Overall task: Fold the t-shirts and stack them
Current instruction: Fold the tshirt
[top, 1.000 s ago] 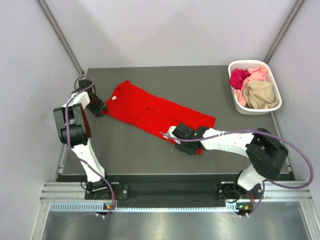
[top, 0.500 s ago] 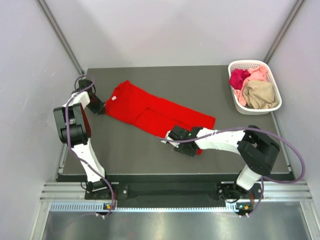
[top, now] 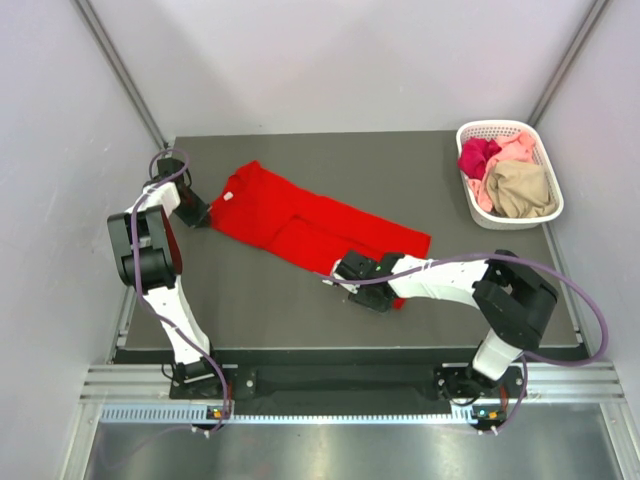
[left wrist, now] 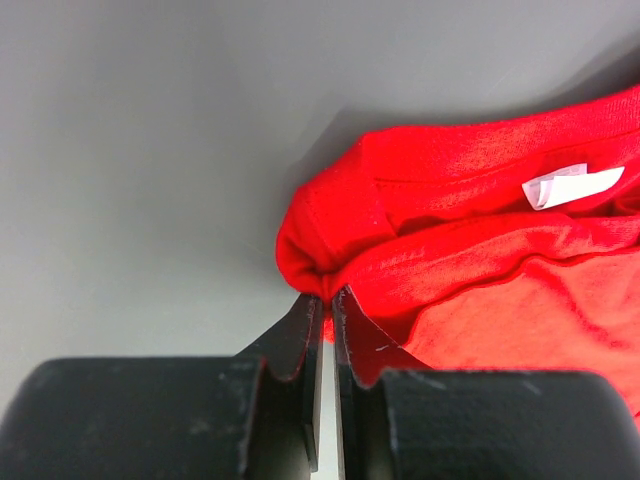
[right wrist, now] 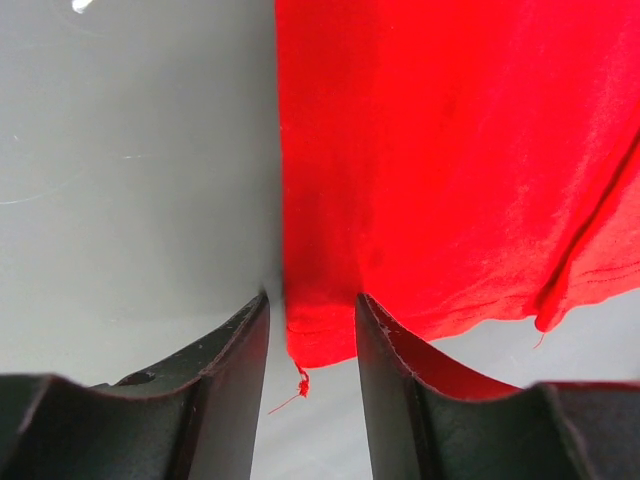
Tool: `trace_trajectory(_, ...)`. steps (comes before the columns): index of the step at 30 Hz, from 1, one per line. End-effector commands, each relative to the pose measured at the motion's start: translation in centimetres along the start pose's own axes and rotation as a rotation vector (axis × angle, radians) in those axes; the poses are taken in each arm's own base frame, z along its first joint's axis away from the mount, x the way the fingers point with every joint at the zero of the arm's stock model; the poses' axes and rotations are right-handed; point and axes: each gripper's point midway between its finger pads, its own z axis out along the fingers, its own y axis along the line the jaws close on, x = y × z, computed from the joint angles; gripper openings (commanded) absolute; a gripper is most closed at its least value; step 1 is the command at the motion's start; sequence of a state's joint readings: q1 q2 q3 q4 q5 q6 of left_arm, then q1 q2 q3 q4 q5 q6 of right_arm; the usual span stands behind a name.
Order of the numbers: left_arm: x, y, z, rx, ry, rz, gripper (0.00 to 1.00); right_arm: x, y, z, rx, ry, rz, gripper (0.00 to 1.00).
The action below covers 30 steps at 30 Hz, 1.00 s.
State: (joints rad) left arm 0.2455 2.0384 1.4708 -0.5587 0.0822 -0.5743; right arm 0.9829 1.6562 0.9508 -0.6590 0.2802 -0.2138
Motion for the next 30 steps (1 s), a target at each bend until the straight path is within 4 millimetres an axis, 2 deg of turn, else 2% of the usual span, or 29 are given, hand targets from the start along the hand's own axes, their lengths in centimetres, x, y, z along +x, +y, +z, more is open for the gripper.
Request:
trace_trajectory(1,-1.9,-0.9,-0.2,0.033,-0.054,0.0,0.0,-0.7,0.1,-0.5,0.006,-0.01,0.003,0.41)
trace_trajectory(6,-1.9,-1.1,-0.1,0.037,-0.057,0.001,0.0,0.0,-0.3,-0.1,0.029,0.02,-0.006,0.41)
trace_trajectory(14,-2.1,-1.1,0.1,0.036,-0.063,-0.014,0.0,1.0,0.3,1.2,0.014,0.075,-0.023,0.41)
trace_trajectory(16,-2.2,-1.1,0.2,0.039,-0.065,-0.019,0.0,0.8,0.4,1.2,0.009,0.068,-0.024,0.39)
trace_trajectory(20,-2.6,-1.3,0.2,0.043,-0.08,-0.022,0.0,0.4,0.8,0.9,-0.02,0.053,-0.024,0.26)
trace_trajectory(21,-2.9,-1.5,0.3,0.049,-0.086,-0.026,0.0,0.0,0.8,0.6,-0.03,0.04,-0.02,0.17)
trace_trajectory(24,-3.4,-2.0,0.7,0.06,-0.097,-0.034,0.0,-1.5,1.3,-0.2,-0.067,0.002,0.004,0.0)
trace_trajectory(30,-4.6,-2.9,1.9,0.086,-0.105,-0.048,0.0,-3.4,2.6,-1.1,-0.094,0.007,0.052,0.0)
